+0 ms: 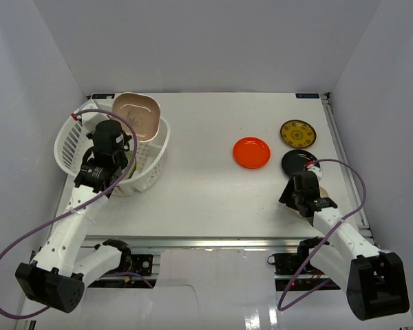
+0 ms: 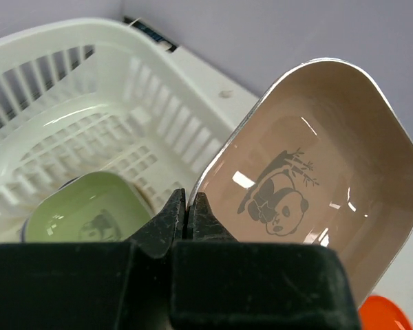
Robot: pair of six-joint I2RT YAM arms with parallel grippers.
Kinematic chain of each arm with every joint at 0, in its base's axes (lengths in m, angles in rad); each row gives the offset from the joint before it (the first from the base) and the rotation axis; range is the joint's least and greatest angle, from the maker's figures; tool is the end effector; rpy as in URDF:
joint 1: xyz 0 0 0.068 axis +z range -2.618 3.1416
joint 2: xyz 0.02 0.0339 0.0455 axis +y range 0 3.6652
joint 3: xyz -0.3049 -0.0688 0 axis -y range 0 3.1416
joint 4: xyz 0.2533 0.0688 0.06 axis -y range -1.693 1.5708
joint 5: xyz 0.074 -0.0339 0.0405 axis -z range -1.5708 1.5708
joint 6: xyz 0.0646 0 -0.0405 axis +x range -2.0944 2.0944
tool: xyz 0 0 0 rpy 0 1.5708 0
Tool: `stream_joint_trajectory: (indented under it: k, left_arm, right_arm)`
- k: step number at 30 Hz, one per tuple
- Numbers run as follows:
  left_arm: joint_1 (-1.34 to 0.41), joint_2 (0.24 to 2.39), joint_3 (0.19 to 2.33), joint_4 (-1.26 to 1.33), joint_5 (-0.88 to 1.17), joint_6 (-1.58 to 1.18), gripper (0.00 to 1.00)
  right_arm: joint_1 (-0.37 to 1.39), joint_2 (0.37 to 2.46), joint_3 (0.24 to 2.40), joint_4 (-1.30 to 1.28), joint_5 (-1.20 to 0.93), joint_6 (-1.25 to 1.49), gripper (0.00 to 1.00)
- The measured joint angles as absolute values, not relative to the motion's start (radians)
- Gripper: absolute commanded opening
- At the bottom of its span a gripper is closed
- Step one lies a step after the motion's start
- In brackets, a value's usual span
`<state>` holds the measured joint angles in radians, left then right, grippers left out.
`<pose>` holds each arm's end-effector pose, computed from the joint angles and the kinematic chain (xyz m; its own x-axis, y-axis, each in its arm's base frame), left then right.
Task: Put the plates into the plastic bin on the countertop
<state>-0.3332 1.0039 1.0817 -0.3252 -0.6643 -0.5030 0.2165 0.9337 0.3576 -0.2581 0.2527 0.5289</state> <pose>0.2258 -0.0360 0.4196 -0.0546 -0.3827 -0.9222 -0.3808 0.8618 -0.3351 0.1748 0.0219 0.1698 -0.6468 0.3580 -0.6734 0.3271 0.9279 0.1791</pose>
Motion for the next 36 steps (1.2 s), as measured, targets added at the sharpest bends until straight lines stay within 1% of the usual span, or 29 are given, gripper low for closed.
stream_joint_trajectory:
  k: [7, 10, 11, 13, 14, 15, 18, 19, 21, 23, 25, 27, 30, 33, 36]
  left_arm:
    - [-0.162, 1.032, 0.984, -0.41, -0.657, -0.535, 0.0]
    - [-0.063, 1.06, 0.926, -0.421, -0.616, -0.547, 0.0]
    - [-0.031, 1.065, 0.904, -0.42, -0.596, -0.55, 0.0]
    - [0.034, 1.075, 0.86, -0.424, -0.555, -0.555, 0.0]
    - [0.059, 1.087, 0.849, -0.431, -0.541, -0.559, 0.04]
    - [0.079, 1.103, 0.846, -0.441, -0.53, -0.563, 0.17]
    - [0.11, 1.159, 0.846, -0.445, -0.493, -0.581, 0.49]
    - [0.118, 1.175, 0.846, -0.447, -0.479, -0.59, 0.69]
    - [0.13, 1.192, 0.846, -0.443, -0.451, -0.599, 0.83]
    - [0.136, 1.184, 0.846, -0.44, -0.42, -0.611, 0.91]
    - [0.138, 1.151, 0.847, -0.43, -0.381, -0.611, 0.96]
    - [0.138, 1.109, 0.854, -0.429, -0.34, -0.61, 0.97]
    - [0.137, 1.036, 0.894, -0.428, -0.275, -0.609, 0.98]
    - [0.136, 0.964, 0.958, -0.41, -0.194, -0.611, 0.98]
    - [0.136, 0.917, 1.024, -0.392, -0.089, -0.619, 0.98]
  right_arm:
    - [0.216, 0.915, 0.358, -0.236, 0.252, 0.529, 0.47]
    - [0.216, 0.899, 0.357, -0.229, 0.253, 0.523, 0.38]
    - [0.216, 0.895, 0.357, -0.228, 0.253, 0.521, 0.32]
    - [0.216, 0.892, 0.357, -0.226, 0.252, 0.519, 0.25]
    - [0.216, 0.891, 0.357, -0.225, 0.252, 0.517, 0.2]
    - [0.216, 0.891, 0.357, -0.224, 0.252, 0.517, 0.17]
    - [0.216, 0.879, 0.357, -0.223, 0.257, 0.51, 0.08]
    - [0.216, 0.867, 0.357, -0.226, 0.261, 0.509, 0.08]
    - [0.216, 0.827, 0.357, -0.234, 0.262, 0.505, 0.08]
    - [0.216, 0.776, 0.36, -0.245, 0.26, 0.5, 0.08]
    - [0.217, 0.724, 0.383, -0.273, 0.249, 0.491, 0.08]
    - [0.224, 0.693, 0.42, -0.299, 0.229, 0.488, 0.08]
    - [0.282, 0.681, 0.501, -0.331, 0.212, 0.493, 0.08]
    - [0.411, 0.696, 0.582, -0.337, 0.219, 0.498, 0.08]
    - [0.58, 0.776, 0.679, -0.321, 0.233, 0.497, 0.08]
